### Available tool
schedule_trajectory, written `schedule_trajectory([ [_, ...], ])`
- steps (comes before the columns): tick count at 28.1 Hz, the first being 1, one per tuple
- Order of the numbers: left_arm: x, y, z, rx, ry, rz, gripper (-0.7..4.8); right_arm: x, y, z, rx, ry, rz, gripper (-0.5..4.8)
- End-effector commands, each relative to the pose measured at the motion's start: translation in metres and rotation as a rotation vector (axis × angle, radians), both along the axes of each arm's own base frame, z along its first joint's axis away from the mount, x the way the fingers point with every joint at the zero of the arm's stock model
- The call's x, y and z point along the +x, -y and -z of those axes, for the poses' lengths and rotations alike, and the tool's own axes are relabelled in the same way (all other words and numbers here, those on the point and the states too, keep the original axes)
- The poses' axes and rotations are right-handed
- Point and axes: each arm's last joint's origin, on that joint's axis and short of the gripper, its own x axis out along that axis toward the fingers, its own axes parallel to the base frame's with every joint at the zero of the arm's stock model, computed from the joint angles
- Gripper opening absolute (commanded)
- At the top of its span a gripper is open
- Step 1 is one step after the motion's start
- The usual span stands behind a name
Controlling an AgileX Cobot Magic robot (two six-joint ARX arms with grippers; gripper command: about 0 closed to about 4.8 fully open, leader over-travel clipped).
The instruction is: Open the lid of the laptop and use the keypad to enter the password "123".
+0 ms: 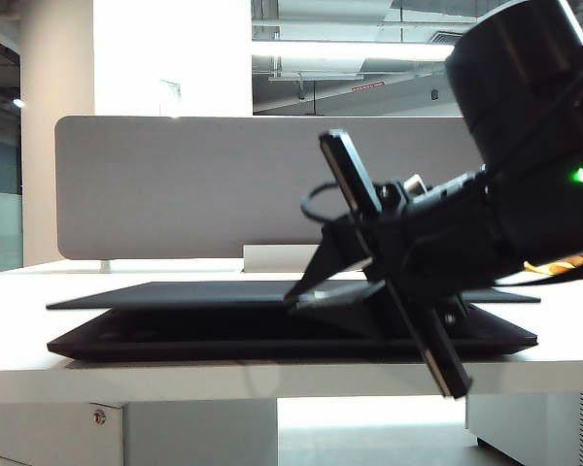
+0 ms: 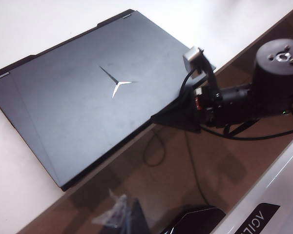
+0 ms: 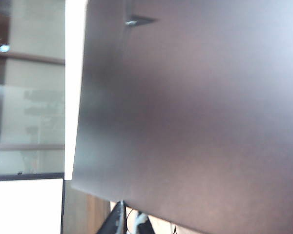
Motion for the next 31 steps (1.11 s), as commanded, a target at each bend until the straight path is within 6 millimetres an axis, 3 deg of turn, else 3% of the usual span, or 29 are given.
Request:
schedule_trajectory([
  [1,0.000,0.000,0.000,-0.001,0.004,-0.001,-0.06,0.012,0.003,-0.032,0.090,0.211,0.080,-0.02],
  [9,0.000,0.000,0.000,0.000,0.003,-0.001,-0.06,0.025,0.019,-0.057,0.076,0.301,0.106,-0.02],
  [16,0.000,0.000,0.000,0.004,-0.001,-0.002,-0.06,0.061,0.011,-0.105,0.014,0.404,0.054,-0.02],
  [19,0.000,0.000,0.000,0.004,0.000,-0.002,-0.06,0.069,0.010,-0.116,-0.018,0.407,0.032,-0.02],
  [26,0.004,0.002,-0.001,0.000,0.026,-0.019,-0.06,0.064,0.005,-0.108,-0.026,0.336,-0.134,-0.02],
  [31,0.009,0.007,0.000,0.011,0.019,-0.016,-0.06,0.041,-0.010,-0.112,-0.083,0.361,-0.281,-0.02],
])
